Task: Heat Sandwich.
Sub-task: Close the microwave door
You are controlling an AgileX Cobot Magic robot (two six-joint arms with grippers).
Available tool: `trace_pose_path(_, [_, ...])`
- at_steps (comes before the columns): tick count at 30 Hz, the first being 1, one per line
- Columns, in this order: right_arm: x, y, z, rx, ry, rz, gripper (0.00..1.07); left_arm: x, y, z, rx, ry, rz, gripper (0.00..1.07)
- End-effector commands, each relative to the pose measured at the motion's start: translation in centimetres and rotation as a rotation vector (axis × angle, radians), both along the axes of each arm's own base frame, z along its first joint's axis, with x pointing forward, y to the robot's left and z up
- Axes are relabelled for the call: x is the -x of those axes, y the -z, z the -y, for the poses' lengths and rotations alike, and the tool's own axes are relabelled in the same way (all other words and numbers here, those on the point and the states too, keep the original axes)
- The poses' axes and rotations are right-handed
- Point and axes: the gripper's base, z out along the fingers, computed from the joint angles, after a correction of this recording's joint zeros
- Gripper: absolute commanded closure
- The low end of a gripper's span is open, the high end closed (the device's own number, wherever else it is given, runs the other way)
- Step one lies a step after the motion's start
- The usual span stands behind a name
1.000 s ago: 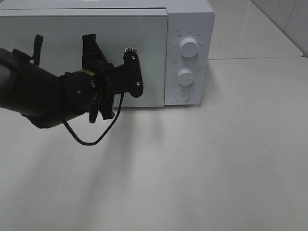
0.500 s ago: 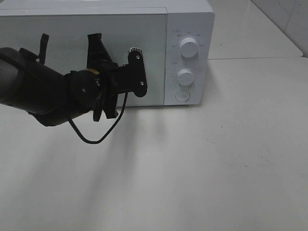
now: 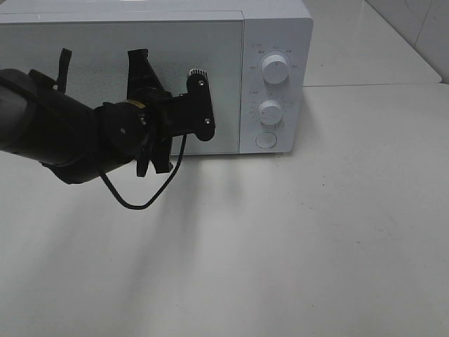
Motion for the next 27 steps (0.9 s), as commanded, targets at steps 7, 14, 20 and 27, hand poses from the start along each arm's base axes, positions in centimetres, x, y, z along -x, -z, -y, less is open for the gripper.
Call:
trace_pose_path(7, [0.3, 0.0, 0.0, 0.002, -0.001, 0.035, 0.35, -0.5, -2.5, -0.8, 0.06, -0.098, 0.122, 1.07])
trace_pose_path(14, [0.3, 0.0, 0.0, 0.002, -0.001, 0.035, 0.35, 1.3, -3.2, -2.2, 0.179, -0.132, 0.082, 1.07])
trace_pose_path(20, [0.3, 0.0, 0.0, 0.002, -0.001, 0.035, 0.35, 3.2, -3.8, -3.2, 0.284, -0.141, 0.02, 1.07])
trace_pose_path(27, [0.3, 0.0, 0.0, 0.002, -0.001, 0.035, 0.35, 5.1, -4.6, -3.7, 0.503, -0.163, -0.123, 1.07])
